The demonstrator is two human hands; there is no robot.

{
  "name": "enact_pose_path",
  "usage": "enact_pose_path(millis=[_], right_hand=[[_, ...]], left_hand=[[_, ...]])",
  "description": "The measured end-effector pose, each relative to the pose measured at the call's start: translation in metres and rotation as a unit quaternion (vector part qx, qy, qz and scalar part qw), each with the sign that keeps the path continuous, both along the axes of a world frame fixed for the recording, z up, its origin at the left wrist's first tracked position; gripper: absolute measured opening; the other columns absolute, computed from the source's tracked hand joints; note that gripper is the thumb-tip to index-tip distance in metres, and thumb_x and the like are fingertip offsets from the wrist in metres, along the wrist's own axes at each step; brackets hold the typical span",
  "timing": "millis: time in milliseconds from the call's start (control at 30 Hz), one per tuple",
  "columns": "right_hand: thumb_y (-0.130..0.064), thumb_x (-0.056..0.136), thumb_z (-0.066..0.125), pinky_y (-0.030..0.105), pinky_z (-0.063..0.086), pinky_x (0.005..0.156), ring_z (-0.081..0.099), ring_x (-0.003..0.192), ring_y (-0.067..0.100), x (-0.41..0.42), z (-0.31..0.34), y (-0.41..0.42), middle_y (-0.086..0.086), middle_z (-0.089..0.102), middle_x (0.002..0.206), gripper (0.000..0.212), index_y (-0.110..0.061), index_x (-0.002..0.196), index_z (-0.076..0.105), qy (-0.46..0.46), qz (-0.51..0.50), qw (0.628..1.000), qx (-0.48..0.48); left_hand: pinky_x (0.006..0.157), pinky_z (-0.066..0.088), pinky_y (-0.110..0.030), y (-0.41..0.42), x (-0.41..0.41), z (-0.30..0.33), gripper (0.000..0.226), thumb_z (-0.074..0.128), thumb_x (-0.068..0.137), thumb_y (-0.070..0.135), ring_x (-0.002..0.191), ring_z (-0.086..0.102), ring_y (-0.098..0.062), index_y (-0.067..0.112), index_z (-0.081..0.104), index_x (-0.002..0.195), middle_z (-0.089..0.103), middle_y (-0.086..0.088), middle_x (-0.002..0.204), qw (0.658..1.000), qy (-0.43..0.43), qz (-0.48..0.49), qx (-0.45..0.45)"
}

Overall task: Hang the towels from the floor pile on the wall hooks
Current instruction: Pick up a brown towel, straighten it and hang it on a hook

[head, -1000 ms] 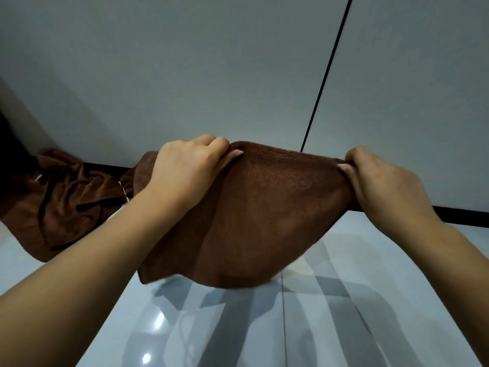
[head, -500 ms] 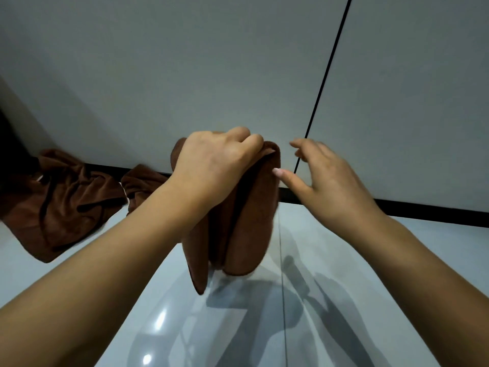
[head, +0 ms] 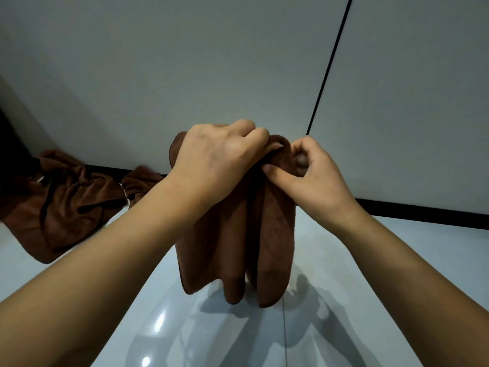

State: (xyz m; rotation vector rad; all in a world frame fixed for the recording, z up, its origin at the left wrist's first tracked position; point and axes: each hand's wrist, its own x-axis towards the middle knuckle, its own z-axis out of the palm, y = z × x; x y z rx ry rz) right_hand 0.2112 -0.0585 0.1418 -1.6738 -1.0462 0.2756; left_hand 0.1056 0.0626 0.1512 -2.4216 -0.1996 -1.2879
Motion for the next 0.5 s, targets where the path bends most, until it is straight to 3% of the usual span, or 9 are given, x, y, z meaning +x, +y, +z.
enact_pose_path(millis=[200,367,500], right_hand=[[-0.031,0.082,0.069,0.028,0.045,0.059,0.054,0.063,0.008,0.004,-0.006,-0.002,-0.007,0.056,0.065,0.019,-0.018,0.073,0.058,-0.049,-0.012,0.999,-0.012],[-0.035,0.081,0.069,0.017,0.031,0.047,0.04,0.051,0.005,0.01,-0.013,-0.01,-0.006,0.042,0.054,0.039,-0.013,0.06,0.045,-0.075,-0.065,0.995,0.021],[-0.04,0.084,0.065,0.019,0.032,0.048,0.041,0.053,0.007,0.017,-0.013,-0.013,-0.006,0.044,0.055,0.038,-0.018,0.064,0.041,-0.156,-0.104,0.982,-0.002]], left_hand=[[0.042,0.021,-0.02,0.002,0.0,-0.001,0.038,0.051,0.095,0.033,0.039,0.046,-0.024,0.008,0.062,0.068,0.05,-0.006,0.056,1.0,-0.001,-0.001,0.007],[0.043,0.018,-0.02,0.003,0.0,-0.003,0.04,0.053,0.093,0.035,0.037,0.043,-0.023,0.009,0.058,0.064,0.05,-0.005,0.054,1.0,-0.014,0.001,-0.006],[0.042,0.019,-0.02,0.004,0.006,-0.015,0.042,0.05,0.093,0.038,0.036,0.044,-0.025,0.009,0.055,0.062,0.05,-0.006,0.053,1.0,-0.014,-0.001,-0.021]])
